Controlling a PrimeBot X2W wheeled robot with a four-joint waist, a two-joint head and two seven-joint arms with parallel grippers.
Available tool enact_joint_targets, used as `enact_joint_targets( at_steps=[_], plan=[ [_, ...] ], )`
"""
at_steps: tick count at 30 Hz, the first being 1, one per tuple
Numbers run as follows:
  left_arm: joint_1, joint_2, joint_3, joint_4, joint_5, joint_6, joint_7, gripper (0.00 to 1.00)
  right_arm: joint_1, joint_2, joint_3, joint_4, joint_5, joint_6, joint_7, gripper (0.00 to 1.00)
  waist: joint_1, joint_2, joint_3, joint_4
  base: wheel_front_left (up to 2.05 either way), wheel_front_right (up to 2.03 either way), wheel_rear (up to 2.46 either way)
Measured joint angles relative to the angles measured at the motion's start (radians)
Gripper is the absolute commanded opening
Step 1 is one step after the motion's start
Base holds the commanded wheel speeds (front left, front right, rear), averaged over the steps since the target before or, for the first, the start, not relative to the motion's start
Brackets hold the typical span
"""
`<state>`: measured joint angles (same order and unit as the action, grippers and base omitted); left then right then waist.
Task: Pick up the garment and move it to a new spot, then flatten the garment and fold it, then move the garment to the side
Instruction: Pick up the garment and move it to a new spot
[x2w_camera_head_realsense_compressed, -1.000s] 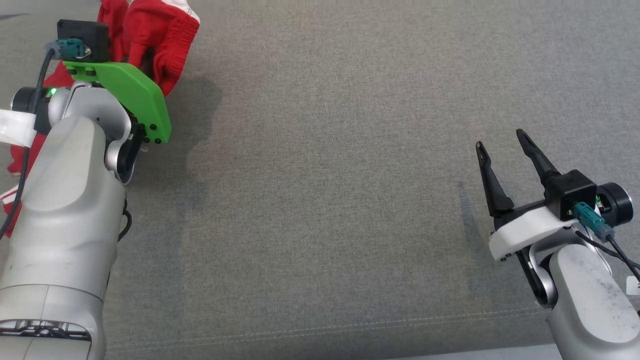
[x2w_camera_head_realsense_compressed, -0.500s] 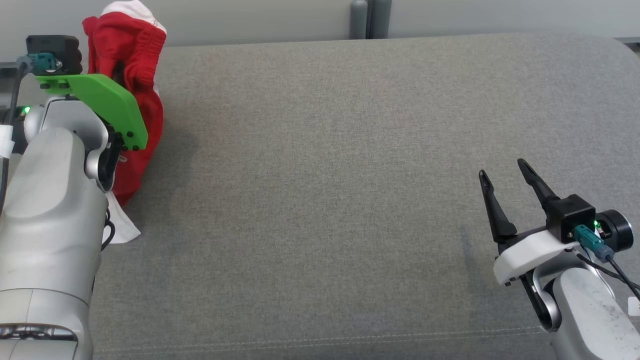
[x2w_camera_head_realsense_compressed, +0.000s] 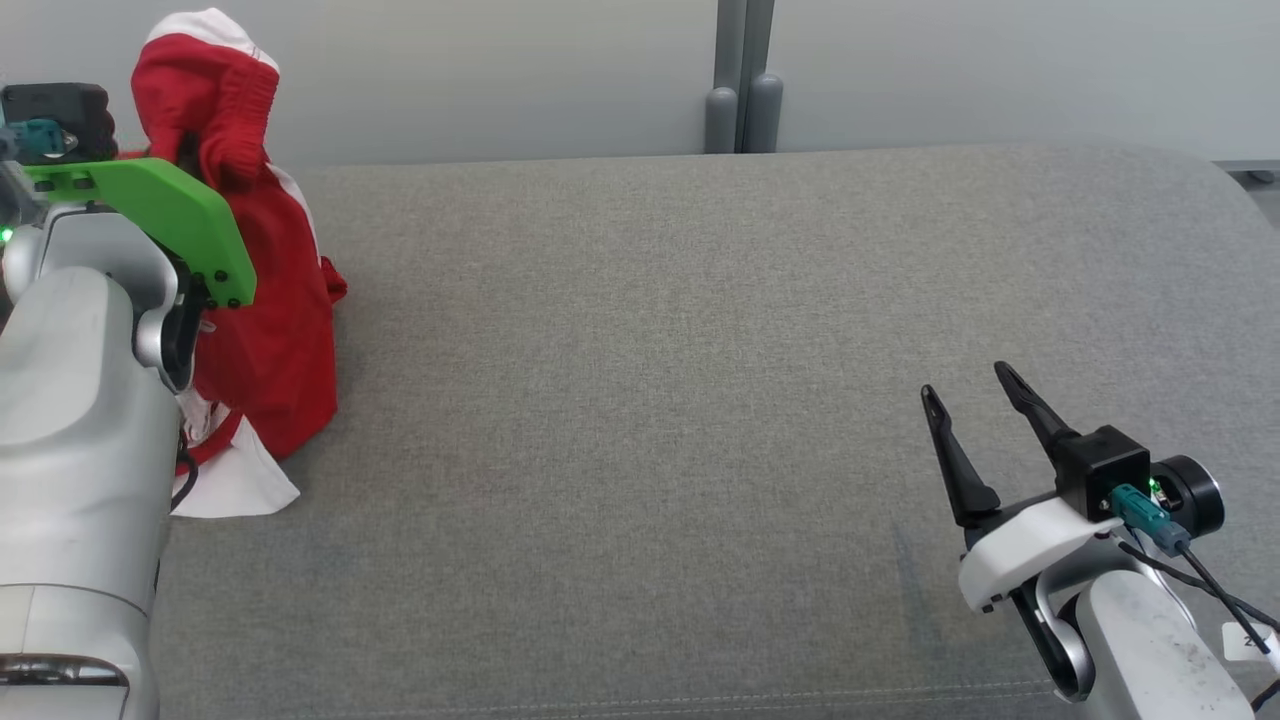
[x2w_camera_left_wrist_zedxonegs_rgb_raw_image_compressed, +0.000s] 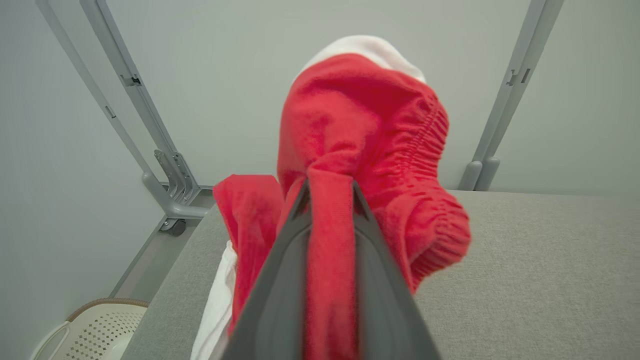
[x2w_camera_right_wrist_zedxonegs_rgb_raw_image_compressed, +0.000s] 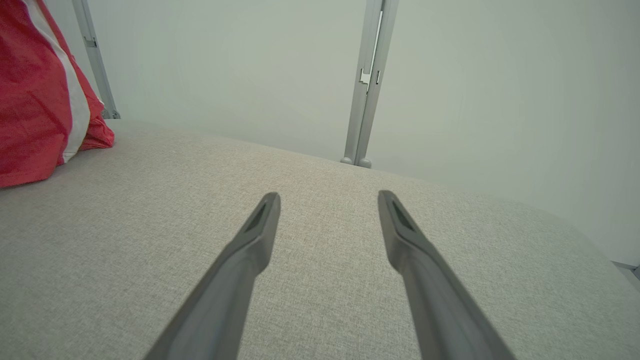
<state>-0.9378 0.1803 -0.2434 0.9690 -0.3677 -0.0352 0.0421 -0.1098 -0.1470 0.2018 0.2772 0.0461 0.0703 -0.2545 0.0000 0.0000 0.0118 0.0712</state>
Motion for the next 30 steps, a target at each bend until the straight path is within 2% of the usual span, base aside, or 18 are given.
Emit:
enact_joint_targets(
  at_steps=[8,16,22,30],
  plan=[
    [0.016,-0.061,-0.034,0.0,0.0,-0.027,0.016,0.0,0.0,0.025,0.022,-0.001,0.0,0.009,0.0,1.0,0.0,0.0,-0.015,-0.05,0.0,0.0,0.0],
    [0.041,-0.139,-0.079,0.009,-0.007,-0.045,0.029,0.0,-0.002,0.036,0.027,-0.005,0.0,0.01,0.0,1.0,0.0,0.0,-0.014,-0.135,0.0,0.0,0.0],
    [0.06,-0.162,-0.121,0.016,-0.006,-0.058,0.04,0.0,-0.001,0.037,0.016,-0.011,0.0,0.008,0.0,1.0,0.0,0.0,-0.01,-0.199,0.0,0.0,0.0],
    [0.102,-0.166,-0.182,0.012,-0.022,-0.069,0.055,0.0,-0.001,0.04,0.009,-0.023,0.0,0.006,0.0,1.0,0.0,0.0001,0.006,-0.309,0.0,0.0,0.0]
  ],
)
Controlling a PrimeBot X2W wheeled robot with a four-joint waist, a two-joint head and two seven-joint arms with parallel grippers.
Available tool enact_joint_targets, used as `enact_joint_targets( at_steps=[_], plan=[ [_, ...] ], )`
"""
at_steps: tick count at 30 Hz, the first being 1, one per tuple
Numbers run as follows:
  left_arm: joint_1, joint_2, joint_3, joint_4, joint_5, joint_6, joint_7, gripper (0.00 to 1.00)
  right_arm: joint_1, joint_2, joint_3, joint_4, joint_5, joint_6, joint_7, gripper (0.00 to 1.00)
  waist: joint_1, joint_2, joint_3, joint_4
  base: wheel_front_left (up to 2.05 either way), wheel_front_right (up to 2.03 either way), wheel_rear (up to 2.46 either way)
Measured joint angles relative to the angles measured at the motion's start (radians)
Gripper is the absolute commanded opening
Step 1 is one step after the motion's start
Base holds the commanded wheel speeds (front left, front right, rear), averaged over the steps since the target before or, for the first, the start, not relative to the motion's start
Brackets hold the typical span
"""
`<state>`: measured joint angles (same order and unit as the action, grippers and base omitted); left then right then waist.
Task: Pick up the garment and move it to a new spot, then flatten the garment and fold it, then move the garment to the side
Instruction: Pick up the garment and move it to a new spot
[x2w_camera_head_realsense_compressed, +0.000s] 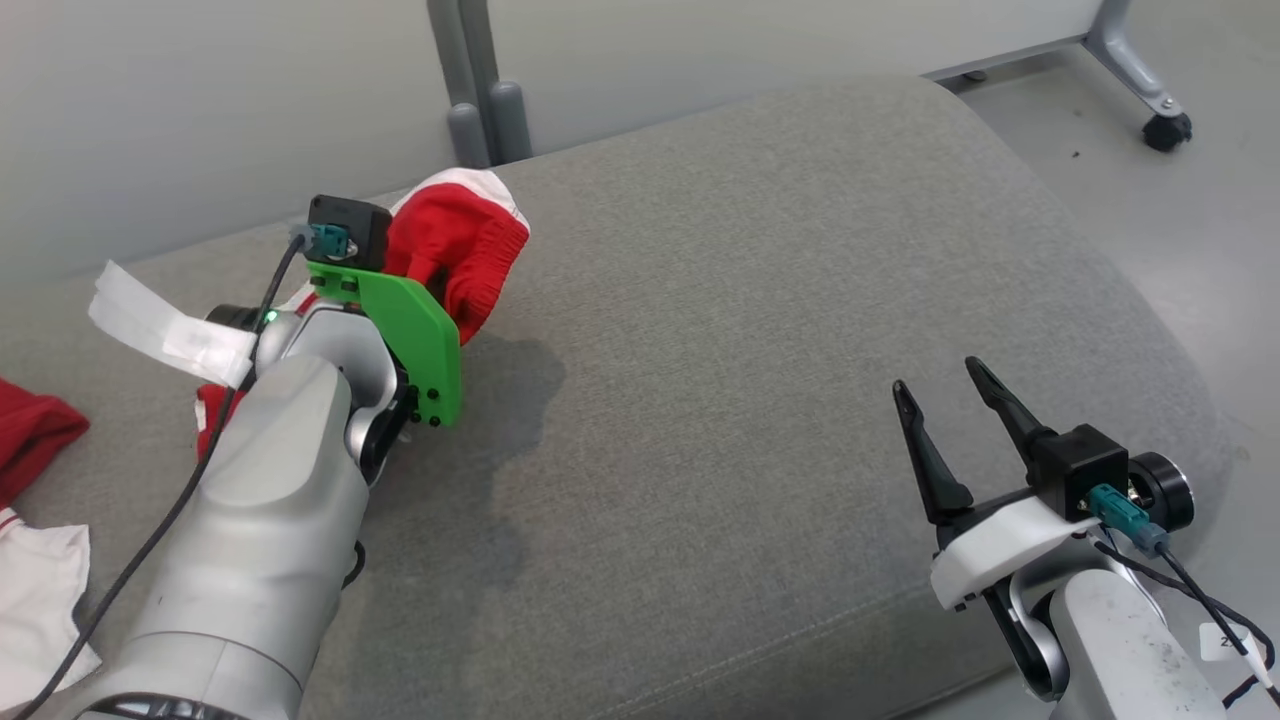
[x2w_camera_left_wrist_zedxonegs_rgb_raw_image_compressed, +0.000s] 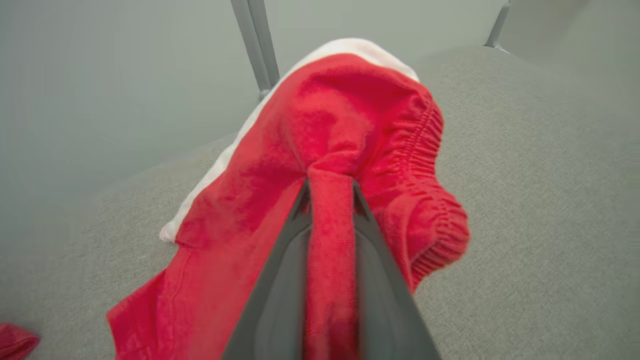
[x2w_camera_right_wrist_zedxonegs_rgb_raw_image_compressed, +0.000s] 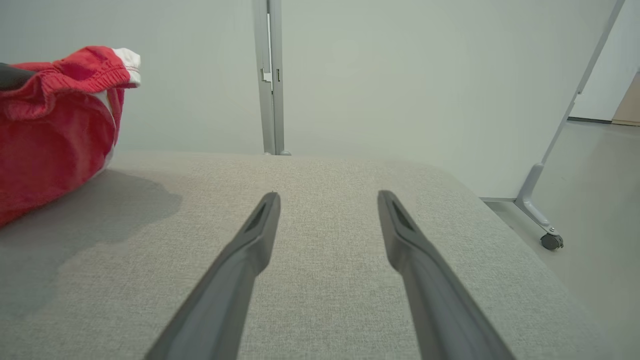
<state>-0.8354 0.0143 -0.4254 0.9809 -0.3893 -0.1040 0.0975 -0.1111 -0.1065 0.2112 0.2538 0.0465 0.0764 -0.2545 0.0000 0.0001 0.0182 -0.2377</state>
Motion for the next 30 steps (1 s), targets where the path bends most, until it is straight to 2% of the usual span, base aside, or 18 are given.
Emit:
enact_joint_targets(
  at_steps=[4,9,18,20,21,22,23,24,30],
  plan=[
    [0.043,0.003,-0.05,-0.026,-0.034,-0.009,0.0,0.0,-0.003,0.007,0.004,-0.001,0.0,0.001,0.0,1.0,0.0,-0.0001,0.013,-0.055,0.0,0.0,0.0],
    [0.109,0.006,-0.172,-0.127,-0.157,-0.019,0.016,0.0,-0.018,0.016,0.029,-0.001,0.0,0.007,0.0,1.0,0.0,0.0,0.031,-0.126,0.0,0.0,0.0],
    [0.146,0.013,-0.322,-0.254,-0.238,-0.019,0.011,0.0,-0.044,0.03,0.038,0.001,0.006,0.011,0.0,1.0,0.0,0.0,0.061,-0.251,0.0,0.0,0.0],
    [0.151,0.013,-0.364,-0.282,-0.25,-0.019,0.002,0.33,-0.043,0.03,0.018,0.001,0.009,0.009,0.0,1.0,0.0,0.0,0.07,-0.27,0.0,0.0,0.0],
    [0.155,0.013,-0.386,-0.293,-0.254,-0.019,-0.002,0.45,-0.042,0.028,0.01,0.001,0.011,0.008,0.0,1.0,0.0,0.0,0.076,-0.277,0.0,0.0,0.0],
    [0.163,0.013,-0.403,-0.303,-0.259,-0.019,-0.002,0.73,-0.042,0.027,0.004,0.001,0.012,0.007,0.0,1.0,0.0,0.0,0.083,-0.281,0.0,0.0,0.0],
    [0.174,0.012,-0.418,-0.309,-0.269,-0.019,-0.002,0.91,-0.041,0.027,0.001,0.001,0.012,0.006,0.0,1.0,0.0,0.0,0.09,-0.284,0.0,0.0,0.0],
    [0.186,0.013,-0.431,-0.309,-0.276,-0.019,-0.002,1.0,-0.041,0.028,-0.001,0.001,0.012,0.006,0.0,1.0,0.0,0.0,0.096,-0.285,0.0,0.0,0.0],
    [0.226,0.021,-0.492,-0.319,-0.305,-0.009,-0.002,1.0,-0.042,0.03,-0.014,0.0,0.015,0.002,0.0,1.0,0.0,0.0,0.123,-0.269,0.0,0.0,0.0]
  ],
)
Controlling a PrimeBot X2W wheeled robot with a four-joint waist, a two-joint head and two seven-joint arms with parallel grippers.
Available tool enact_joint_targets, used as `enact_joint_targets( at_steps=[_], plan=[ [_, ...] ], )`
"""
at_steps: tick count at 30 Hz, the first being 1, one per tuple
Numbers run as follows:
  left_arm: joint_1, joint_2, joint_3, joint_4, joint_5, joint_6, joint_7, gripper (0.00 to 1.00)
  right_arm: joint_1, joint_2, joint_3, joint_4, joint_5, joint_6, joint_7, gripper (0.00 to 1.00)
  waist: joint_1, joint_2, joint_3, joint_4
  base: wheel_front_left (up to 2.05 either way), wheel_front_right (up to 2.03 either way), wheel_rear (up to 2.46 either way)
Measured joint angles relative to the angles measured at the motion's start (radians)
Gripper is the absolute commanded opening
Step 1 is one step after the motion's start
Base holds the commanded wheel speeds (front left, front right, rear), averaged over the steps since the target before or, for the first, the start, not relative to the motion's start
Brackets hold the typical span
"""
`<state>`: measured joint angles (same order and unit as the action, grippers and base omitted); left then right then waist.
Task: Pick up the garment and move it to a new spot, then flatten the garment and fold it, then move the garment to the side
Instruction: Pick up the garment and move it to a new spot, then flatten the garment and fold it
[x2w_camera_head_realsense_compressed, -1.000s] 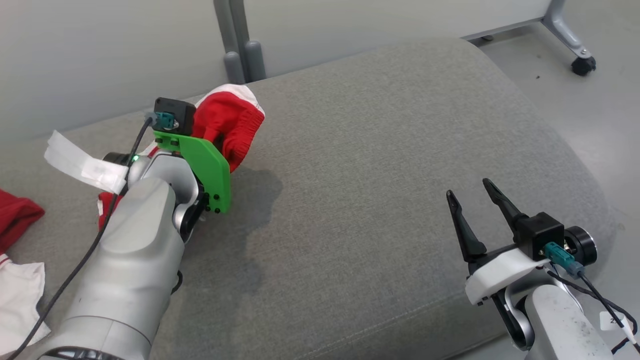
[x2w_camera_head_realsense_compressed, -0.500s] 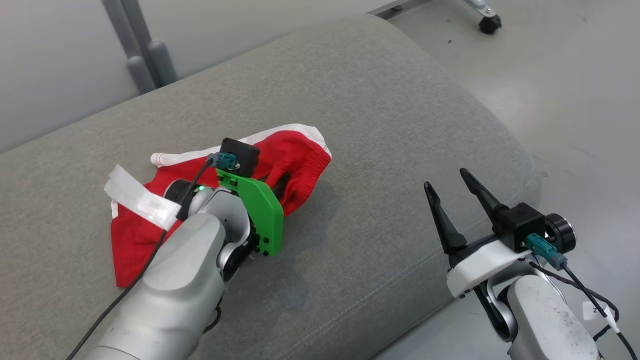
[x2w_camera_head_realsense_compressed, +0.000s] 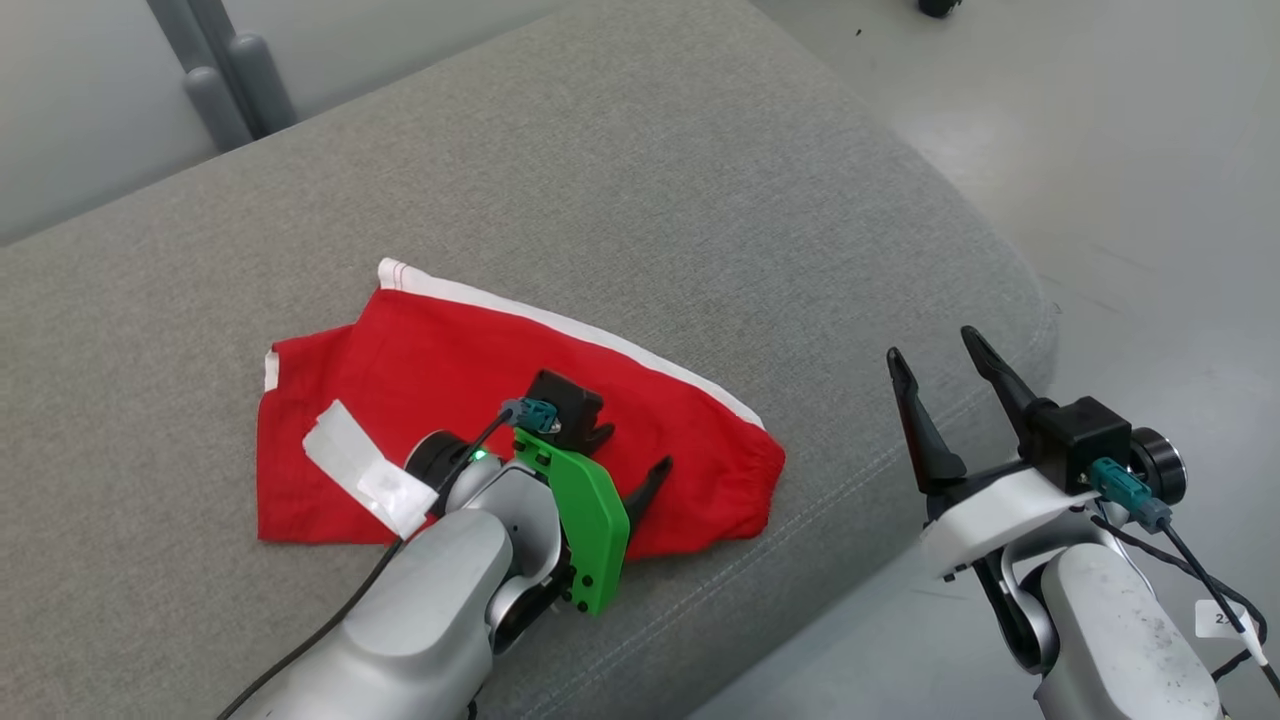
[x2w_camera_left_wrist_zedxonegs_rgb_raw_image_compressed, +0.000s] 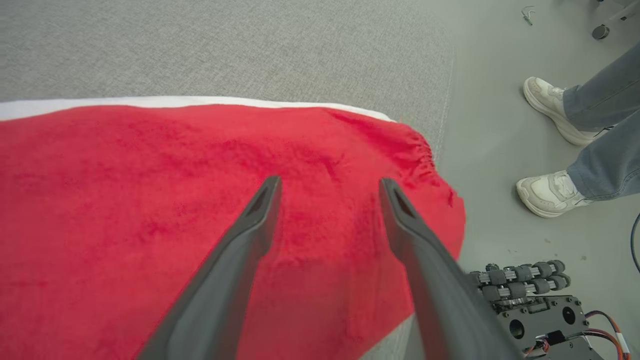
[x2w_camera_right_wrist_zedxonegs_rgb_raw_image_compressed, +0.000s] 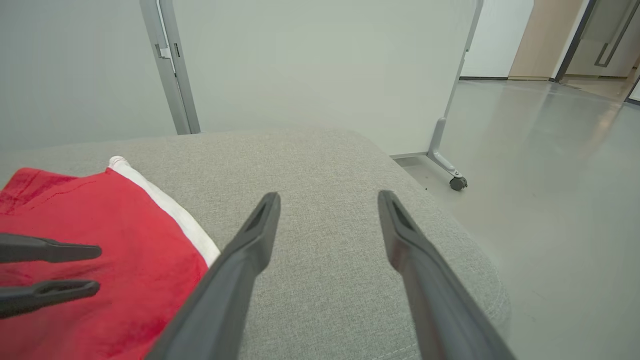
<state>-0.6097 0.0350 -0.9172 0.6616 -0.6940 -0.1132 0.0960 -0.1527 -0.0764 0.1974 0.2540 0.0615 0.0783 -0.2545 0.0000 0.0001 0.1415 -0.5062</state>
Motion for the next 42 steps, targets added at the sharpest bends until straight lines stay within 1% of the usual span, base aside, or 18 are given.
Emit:
enact_joint_targets(
  at_steps=[3,9,17,27,33,40,42],
  plan=[
    [0.001,0.002,-0.027,-0.003,-0.017,0.005,0.006,1.0,0.0,0.001,-0.005,0.0,0.0,-0.001,0.0,1.0,0.0,0.0,0.009,0.019,0.0,0.0,0.0],
    [0.001,0.003,-0.031,-0.012,-0.032,0.035,-0.011,1.0,0.0,0.0,-0.026,-0.001,0.0,-0.002,0.0,1.0,0.0,0.0,0.021,0.062,0.0,0.0,0.0],
    [0.0,0.005,-0.019,-0.023,-0.05,0.057,-0.077,1.0,0.004,-0.001,-0.031,0.016,0.0,-0.001,0.0,1.0,0.0,0.0,0.023,0.111,0.0,0.0,0.0],
    [0.006,0.004,0.014,-0.026,-0.06,0.096,-0.193,1.0,0.042,-0.024,-0.067,0.022,0.0,-0.001,0.0,1.0,0.0,0.0,-0.022,0.166,0.0,0.0,0.0],
    [0.058,0.005,-0.015,-0.046,-0.1,0.096,-0.205,1.0,0.06,-0.04,-0.079,0.018,-0.001,-0.001,0.0,1.0,0.0,0.0,-0.048,0.204,0.0,0.0,0.0],
    [0.115,0.005,-0.05,-0.052,-0.117,0.096,-0.222,1.0,0.066,-0.045,-0.073,0.011,-0.008,0.001,0.0,1.0,0.0,0.0,-0.079,0.227,0.0,0.0,0.0],
    [0.126,0.005,-0.058,-0.052,-0.115,0.107,-0.235,1.0,0.079,-0.052,-0.072,0.009,-0.01,0.004,0.0,1.0,0.0,0.0,-0.084,0.235,0.0,0.0,0.0]
  ],
)
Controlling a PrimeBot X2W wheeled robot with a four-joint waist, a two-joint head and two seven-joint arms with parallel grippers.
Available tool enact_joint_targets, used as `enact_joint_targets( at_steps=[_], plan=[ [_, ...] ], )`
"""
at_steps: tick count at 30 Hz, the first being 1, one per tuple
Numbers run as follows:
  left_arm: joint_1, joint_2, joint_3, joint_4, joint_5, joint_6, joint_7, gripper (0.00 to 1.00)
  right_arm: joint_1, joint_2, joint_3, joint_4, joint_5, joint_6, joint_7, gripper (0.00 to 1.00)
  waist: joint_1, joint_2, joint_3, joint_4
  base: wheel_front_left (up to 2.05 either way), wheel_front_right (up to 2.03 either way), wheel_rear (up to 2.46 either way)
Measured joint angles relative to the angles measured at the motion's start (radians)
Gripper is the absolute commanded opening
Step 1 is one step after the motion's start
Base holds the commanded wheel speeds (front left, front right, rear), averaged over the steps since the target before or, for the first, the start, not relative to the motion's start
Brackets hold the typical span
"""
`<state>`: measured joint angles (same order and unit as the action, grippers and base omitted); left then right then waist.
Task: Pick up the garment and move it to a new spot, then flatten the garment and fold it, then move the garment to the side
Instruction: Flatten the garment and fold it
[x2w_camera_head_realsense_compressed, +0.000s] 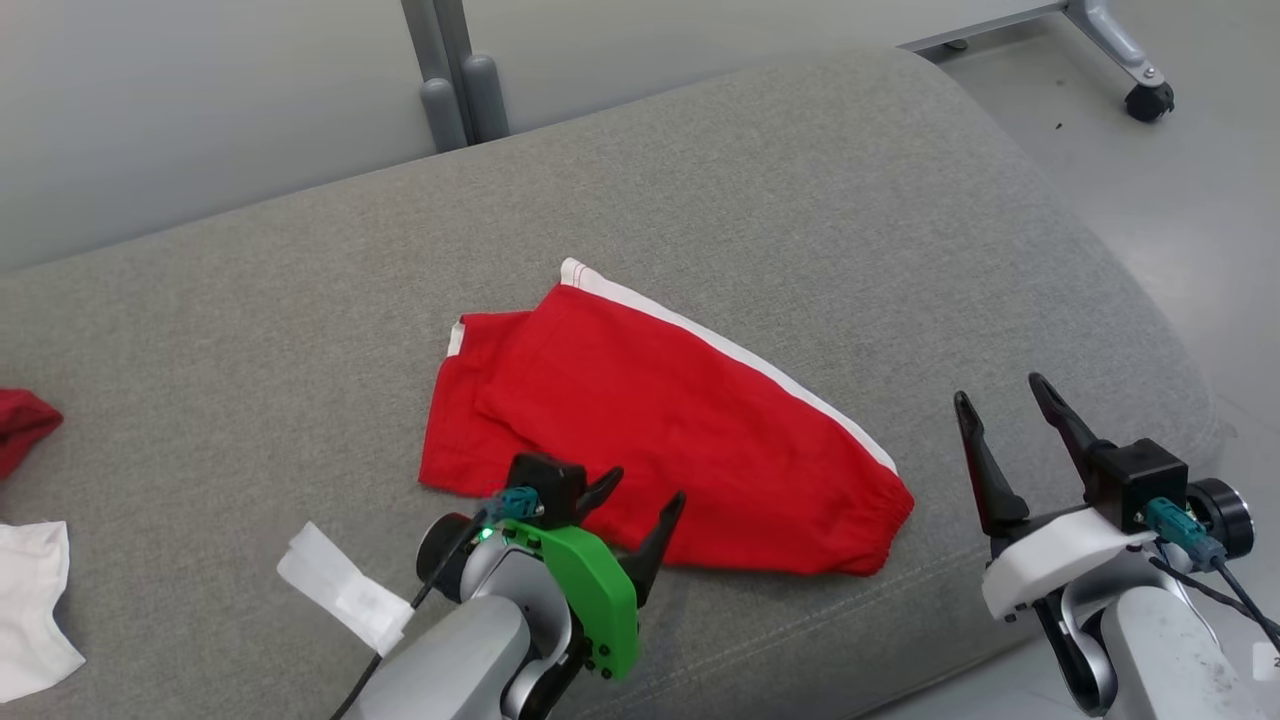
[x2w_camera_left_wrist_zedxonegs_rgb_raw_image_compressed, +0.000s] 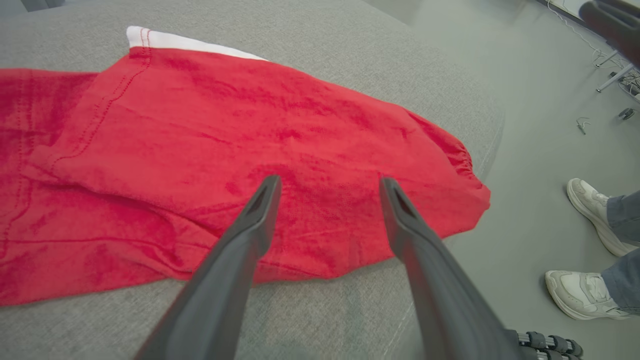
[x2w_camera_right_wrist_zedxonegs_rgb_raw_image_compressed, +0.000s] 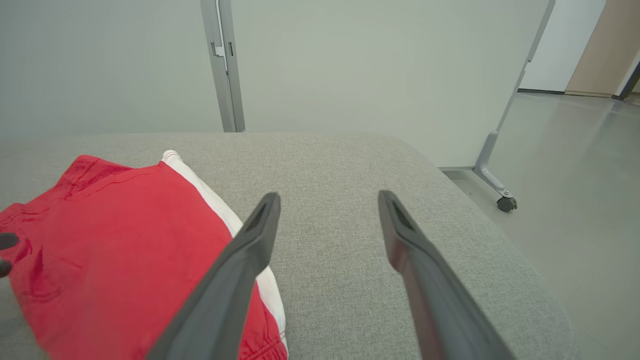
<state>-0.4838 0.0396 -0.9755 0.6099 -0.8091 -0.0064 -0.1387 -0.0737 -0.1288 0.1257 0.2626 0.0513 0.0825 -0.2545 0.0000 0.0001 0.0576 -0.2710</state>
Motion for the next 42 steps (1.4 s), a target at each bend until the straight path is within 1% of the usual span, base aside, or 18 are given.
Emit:
enact_joint_targets(
  at_steps=[1,2,5,8,11,14,17,20,27,31,34,41,42],
  plan=[
    [0.002,0.0,-0.002,0.001,0.008,0.009,-0.009,1.0,0.008,-0.004,0.003,0.0,-0.002,0.001,0.0,1.0,0.0,0.0,-0.002,0.005,0.0,0.0,0.0],
    [0.002,0.0,-0.002,0.001,0.008,0.009,-0.009,1.0,0.008,-0.004,0.003,0.0,-0.002,0.001,0.0,1.0,0.0,0.0,-0.002,0.005,0.0,0.0,0.0],
    [0.003,0.0,-0.002,0.011,0.037,0.044,-0.045,1.0,0.039,-0.018,0.029,0.01,-0.011,0.009,0.0,1.0,0.0,0.0,-0.009,0.025,0.0,0.0,0.0],
    [0.003,0.001,0.002,0.026,0.07,0.072,-0.069,1.0,0.075,-0.033,0.068,0.045,-0.028,0.021,0.0,1.0,0.0,0.0,-0.015,0.05,0.0,0.0,0.0],
    [0.005,0.011,0.018,0.028,0.084,0.093,-0.084,1.0,0.107,-0.039,0.1,0.08,-0.044,0.025,0.0,1.0,0.0,0.0,-0.02,0.08,0.0,0.0,0.0],
    [0.016,0.039,0.051,0.028,0.091,0.104,-0.102,1.0,0.123,-0.041,0.117,0.103,-0.046,0.031,0.0,1.0,0.0,0.0,-0.025,0.114,0.0,0.0,0.0],
    [0.039,0.077,0.091,0.028,0.096,0.113,-0.11,1.0,0.126,-0.042,0.119,0.114,-0.046,0.031,0.0,1.0,0.0,0.0,-0.03,0.15,0.0,0.0,0.0],
    [0.067,0.101,0.128,0.021,0.096,0.118,-0.11,1.0,0.127,-0.048,0.117,0.123,-0.044,0.031,0.0,1.0,0.0,-0.0001,-0.035,0.188,0.0,0.0,0.0],
    [0.112,0.119,0.213,-0.03,0.097,0.126,-0.11,1.0,0.154,-0.091,0.123,0.19,-0.044,0.032,0.0,1.0,0.0,0.0,-0.042,0.279,0.0,0.0,0.0],
    [0.137,0.122,0.283,-0.089,0.103,0.126,-0.11,1.0,0.165,-0.108,0.137,0.233,-0.044,0.04,0.0,1.0,0.0,0.0,-0.043,0.33,0.0,0.0,0.0],
    [0.165,0.128,0.319,-0.117,0.112,0.126,-0.11,1.0,0.165,-0.121,0.152,0.265,-0.044,0.041,0.002,1.0,0.0,-0.0001,-0.045,0.365,0.0,0.0,0.0],
    [0.252,0.144,0.385,-0.153,0.137,0.127,-0.11,1.0,0.144,-0.129,0.189,0.327,-0.044,0.041,0.057,1.0,0.0,0.0,-0.048,0.426,0.0,0.0,0.0],
    [0.26,0.145,0.389,-0.159,0.142,0.128,-0.11,1.0,0.138,-0.13,0.189,0.334,-0.041,0.041,0.064,0.73,0.0,-0.0001,-0.047,0.432,0.0,0.0,0.0]
  ],
)
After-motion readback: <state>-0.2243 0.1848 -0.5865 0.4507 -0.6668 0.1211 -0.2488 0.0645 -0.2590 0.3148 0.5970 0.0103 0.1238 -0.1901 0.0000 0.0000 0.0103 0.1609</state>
